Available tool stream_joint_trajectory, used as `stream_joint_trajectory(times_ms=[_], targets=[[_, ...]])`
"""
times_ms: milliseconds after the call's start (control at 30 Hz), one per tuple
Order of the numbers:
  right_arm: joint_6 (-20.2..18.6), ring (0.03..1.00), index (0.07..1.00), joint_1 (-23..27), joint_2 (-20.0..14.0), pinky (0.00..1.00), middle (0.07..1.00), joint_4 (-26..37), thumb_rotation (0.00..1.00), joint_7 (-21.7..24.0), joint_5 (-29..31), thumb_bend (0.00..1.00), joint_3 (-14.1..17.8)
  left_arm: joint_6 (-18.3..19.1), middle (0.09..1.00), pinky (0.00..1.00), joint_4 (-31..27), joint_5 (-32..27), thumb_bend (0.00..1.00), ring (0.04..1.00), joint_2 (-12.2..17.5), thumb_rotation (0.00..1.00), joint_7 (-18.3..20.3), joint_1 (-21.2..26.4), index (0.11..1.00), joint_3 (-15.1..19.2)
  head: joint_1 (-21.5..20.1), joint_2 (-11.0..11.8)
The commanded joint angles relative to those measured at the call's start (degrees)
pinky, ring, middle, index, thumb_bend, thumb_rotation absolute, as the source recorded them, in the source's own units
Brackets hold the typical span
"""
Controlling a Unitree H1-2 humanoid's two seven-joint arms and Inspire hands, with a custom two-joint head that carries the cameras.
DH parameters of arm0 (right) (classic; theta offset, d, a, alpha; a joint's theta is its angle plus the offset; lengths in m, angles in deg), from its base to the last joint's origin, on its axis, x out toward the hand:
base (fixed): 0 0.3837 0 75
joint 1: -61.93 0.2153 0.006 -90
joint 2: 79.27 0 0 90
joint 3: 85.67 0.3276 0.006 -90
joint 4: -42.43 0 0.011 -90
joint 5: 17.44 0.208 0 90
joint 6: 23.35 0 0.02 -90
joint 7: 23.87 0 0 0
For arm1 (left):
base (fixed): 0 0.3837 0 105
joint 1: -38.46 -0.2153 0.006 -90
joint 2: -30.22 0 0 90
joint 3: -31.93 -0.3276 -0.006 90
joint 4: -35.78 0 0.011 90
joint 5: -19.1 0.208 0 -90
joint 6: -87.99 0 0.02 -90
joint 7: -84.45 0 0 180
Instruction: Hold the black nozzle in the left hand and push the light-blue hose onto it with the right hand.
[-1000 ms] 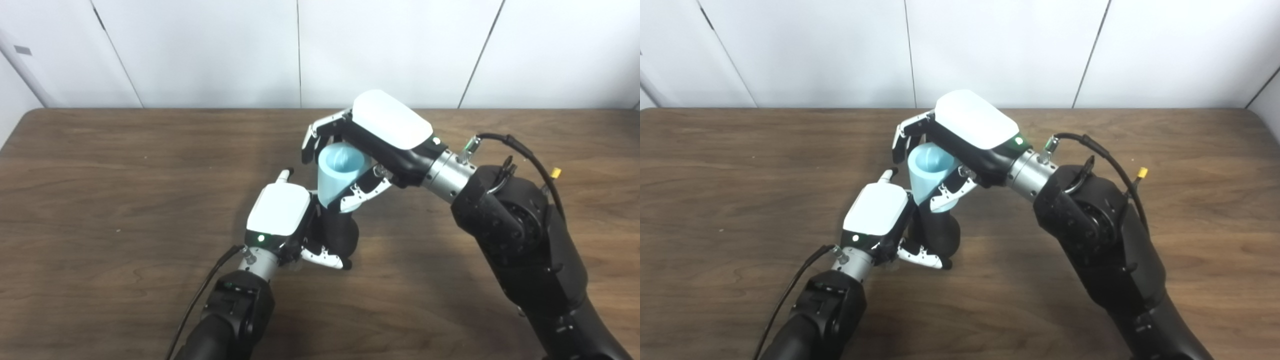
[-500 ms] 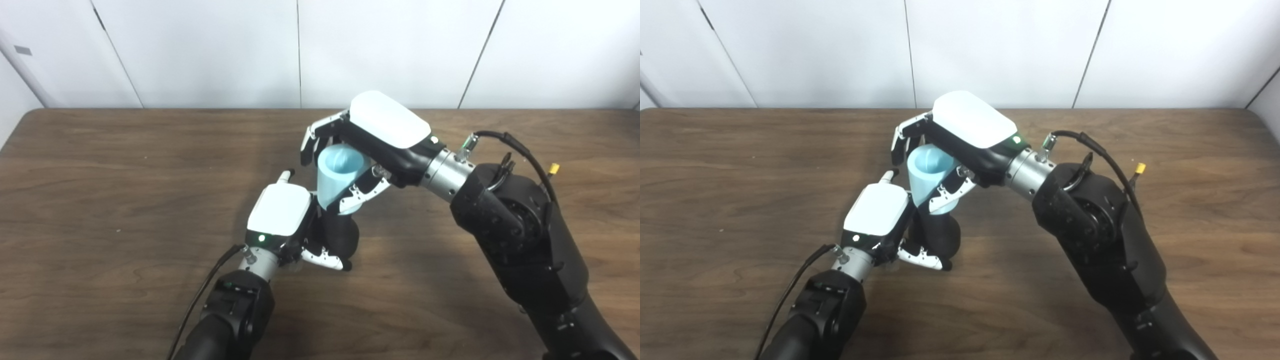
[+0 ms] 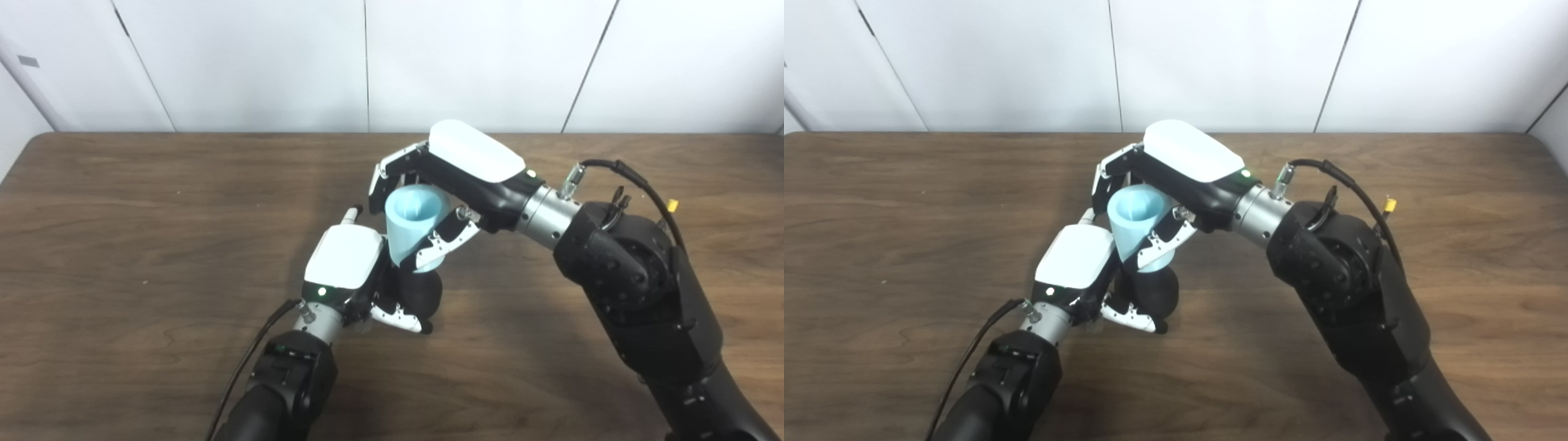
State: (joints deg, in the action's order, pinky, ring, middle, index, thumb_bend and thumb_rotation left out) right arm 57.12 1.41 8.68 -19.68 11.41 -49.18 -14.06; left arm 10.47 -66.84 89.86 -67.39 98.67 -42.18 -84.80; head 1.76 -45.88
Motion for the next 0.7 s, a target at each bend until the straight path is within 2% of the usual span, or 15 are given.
stream_joint_trajectory(times_ms=[0, 333, 433, 567, 667], targets=[[0.4, 0.384, 0.516, 2.2, -0.2, 0.3, 0.517, 1.8, 0.0, 0.1, 1.5, 0.49, 0.4, -0.4, 0.519, 1.0, -0.6, 0.2, 0.52, 0.64, -0.9, 0.0, -0.3, 1.5, 0.466, 0.1, 0.0, -0.1], [1.5, 0.387, 0.531, 0.9, 0.1, 0.31, 0.517, 1.0, 0.0, -1.1, 0.1, 0.49, -0.2, -0.3, 0.515, 1.0, -1.0, 0.1, 0.52, 0.636, -0.9, 0.0, 0.3, 1.5, 0.469, 0.1, 0.0, -0.2], [1.8, 0.37, 0.549, 0.2, -0.2, 0.29, 0.493, 0.9, 0.0, -1.5, -1.6, 0.49, -0.7, -0.4, 0.518, 1.0, -1.0, 0.2, 0.52, 0.641, -0.9, 0.0, 0.2, 1.5, 0.466, 0.1, 0.0, -0.3], [3.0, 0.37, 0.554, -1.0, -0.7, 0.29, 0.49, 0.4, 0.0, -1.9, -2.8, 0.49, -1.4, -0.5, 0.518, 0.99, -1.3, 0.2, 0.52, 0.635, -0.9, 0.0, 0.3, 1.4, 0.466, 0.0, 0.0, -0.4], [5.3, 0.378, 0.553, -2.1, -0.9, 0.29, 0.499, -0.6, 0.0, -3.2, -2.9, 0.49, -1.8, -0.5, 0.519, 0.98, -1.5, 0.3, 0.52, 0.635, -0.8, 0.0, 0.6, 1.5, 0.466, 0.0, -0.1, -0.5]])
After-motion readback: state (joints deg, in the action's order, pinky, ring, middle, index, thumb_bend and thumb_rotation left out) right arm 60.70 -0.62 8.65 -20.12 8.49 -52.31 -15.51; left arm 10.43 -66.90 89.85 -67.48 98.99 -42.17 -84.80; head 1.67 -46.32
